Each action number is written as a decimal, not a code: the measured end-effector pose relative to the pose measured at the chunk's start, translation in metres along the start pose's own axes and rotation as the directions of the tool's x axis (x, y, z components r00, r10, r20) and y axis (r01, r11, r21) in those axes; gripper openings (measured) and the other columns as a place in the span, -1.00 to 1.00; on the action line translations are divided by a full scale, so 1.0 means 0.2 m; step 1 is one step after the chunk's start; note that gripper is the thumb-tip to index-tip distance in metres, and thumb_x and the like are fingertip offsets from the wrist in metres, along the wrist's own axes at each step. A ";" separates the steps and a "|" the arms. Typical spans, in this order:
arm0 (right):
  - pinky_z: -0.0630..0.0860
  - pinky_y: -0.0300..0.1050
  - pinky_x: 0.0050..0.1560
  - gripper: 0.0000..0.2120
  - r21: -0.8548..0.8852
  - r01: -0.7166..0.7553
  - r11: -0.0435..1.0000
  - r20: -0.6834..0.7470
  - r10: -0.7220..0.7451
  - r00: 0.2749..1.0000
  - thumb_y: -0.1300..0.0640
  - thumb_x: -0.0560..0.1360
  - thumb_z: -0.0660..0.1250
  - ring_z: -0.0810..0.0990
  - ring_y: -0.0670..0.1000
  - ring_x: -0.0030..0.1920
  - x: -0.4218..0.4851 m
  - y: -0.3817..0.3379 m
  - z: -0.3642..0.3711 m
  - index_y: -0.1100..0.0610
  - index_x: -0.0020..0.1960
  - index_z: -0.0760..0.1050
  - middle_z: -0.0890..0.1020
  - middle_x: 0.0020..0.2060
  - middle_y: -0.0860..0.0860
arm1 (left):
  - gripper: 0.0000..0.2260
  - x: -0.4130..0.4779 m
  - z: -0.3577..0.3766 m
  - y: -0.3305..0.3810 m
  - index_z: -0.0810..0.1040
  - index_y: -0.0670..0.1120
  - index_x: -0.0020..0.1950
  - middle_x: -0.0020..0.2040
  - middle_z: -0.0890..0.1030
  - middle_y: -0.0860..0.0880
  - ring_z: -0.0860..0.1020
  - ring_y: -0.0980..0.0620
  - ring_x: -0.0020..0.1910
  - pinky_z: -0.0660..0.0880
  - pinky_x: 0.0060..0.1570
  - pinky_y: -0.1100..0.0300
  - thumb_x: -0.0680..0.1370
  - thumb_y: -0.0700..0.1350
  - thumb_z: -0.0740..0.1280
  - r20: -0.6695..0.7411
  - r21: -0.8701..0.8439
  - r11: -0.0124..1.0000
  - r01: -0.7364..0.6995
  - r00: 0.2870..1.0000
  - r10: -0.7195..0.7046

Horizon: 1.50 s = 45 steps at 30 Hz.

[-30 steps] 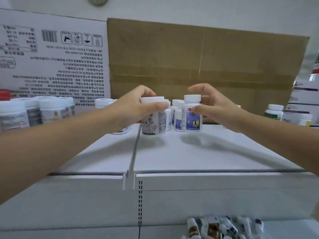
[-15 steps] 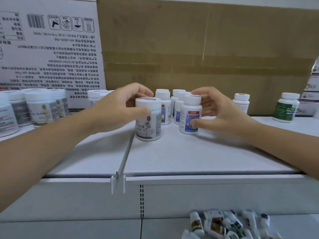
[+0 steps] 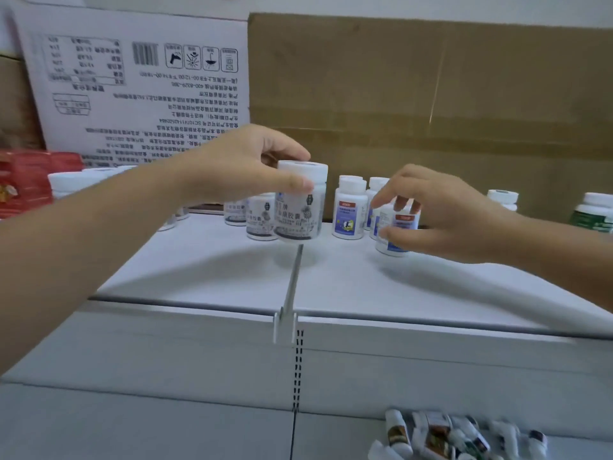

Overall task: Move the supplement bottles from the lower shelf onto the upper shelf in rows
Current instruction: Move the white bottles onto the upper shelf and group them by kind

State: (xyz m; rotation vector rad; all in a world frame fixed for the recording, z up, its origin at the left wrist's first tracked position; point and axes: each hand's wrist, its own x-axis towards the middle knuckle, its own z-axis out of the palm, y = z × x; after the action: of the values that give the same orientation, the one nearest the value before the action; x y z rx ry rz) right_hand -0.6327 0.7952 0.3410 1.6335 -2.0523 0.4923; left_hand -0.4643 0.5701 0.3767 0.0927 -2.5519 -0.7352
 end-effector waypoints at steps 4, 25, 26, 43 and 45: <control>0.38 -0.41 0.00 -0.66 0.035 -0.044 0.998 0.222 0.035 0.974 -0.15 0.48 0.29 0.46 -0.34 0.01 0.05 -0.16 0.06 -0.12 0.23 0.51 0.51 0.02 -0.28 | -0.47 -0.10 -0.14 -0.10 0.62 0.15 0.13 0.03 0.68 0.13 0.63 0.09 0.08 0.50 0.23 0.00 0.20 0.27 0.45 -0.038 0.029 0.998 0.064 0.997 -0.063; 0.21 -0.21 0.43 -0.60 0.238 -0.033 0.971 0.414 -0.071 0.908 -0.08 0.61 0.22 0.34 -0.18 0.38 0.28 -0.45 0.44 -0.05 0.43 0.39 0.41 0.40 -0.14 | -0.57 0.01 -0.12 -0.57 0.54 0.00 0.23 0.09 0.58 0.05 0.59 0.07 0.00 0.55 -0.03 0.23 0.39 -0.11 0.54 -0.214 -0.083 0.969 0.234 0.945 -0.247; 0.21 -0.20 0.43 -0.59 0.242 -0.032 0.970 0.411 -0.072 0.909 -0.10 0.60 0.22 0.34 -0.18 0.38 0.28 -0.44 0.44 -0.05 0.43 0.39 0.42 0.40 -0.14 | -0.57 0.01 -0.11 -0.57 0.54 -0.02 0.21 0.04 0.59 0.07 0.59 0.08 -0.04 0.50 -0.12 0.30 0.38 -0.15 0.55 -0.227 -0.073 0.971 0.228 0.944 -0.239; 0.26 -0.22 0.36 -0.61 0.136 -0.048 0.990 0.438 -0.017 0.899 -0.09 0.61 0.21 0.39 -0.13 0.34 0.28 -0.49 0.39 -0.03 0.41 0.41 0.45 0.36 -0.12 | -0.60 -0.04 -0.11 -0.55 0.51 -0.05 0.15 -0.01 0.64 -0.02 0.59 -0.03 -0.05 0.53 0.05 0.06 0.42 0.12 0.47 -0.061 0.204 0.923 0.325 0.946 -0.320; 0.30 -0.22 0.32 -0.59 0.064 -0.081 0.995 0.448 0.044 0.893 -0.13 0.60 0.20 0.41 -0.12 0.32 0.27 -0.50 0.34 -0.05 0.41 0.41 0.46 0.34 -0.13 | -0.63 -0.10 -0.15 -0.50 0.48 0.07 0.13 0.04 0.60 0.01 0.53 -0.02 -0.03 0.46 0.06 0.10 0.45 0.25 0.37 0.082 0.395 0.864 0.311 0.925 -0.371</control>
State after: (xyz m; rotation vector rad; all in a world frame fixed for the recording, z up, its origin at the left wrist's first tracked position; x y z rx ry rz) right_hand -0.5538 0.6929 0.3145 1.8684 -2.4478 0.2340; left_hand -0.4394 0.4731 0.3384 0.6569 -2.8342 -0.3697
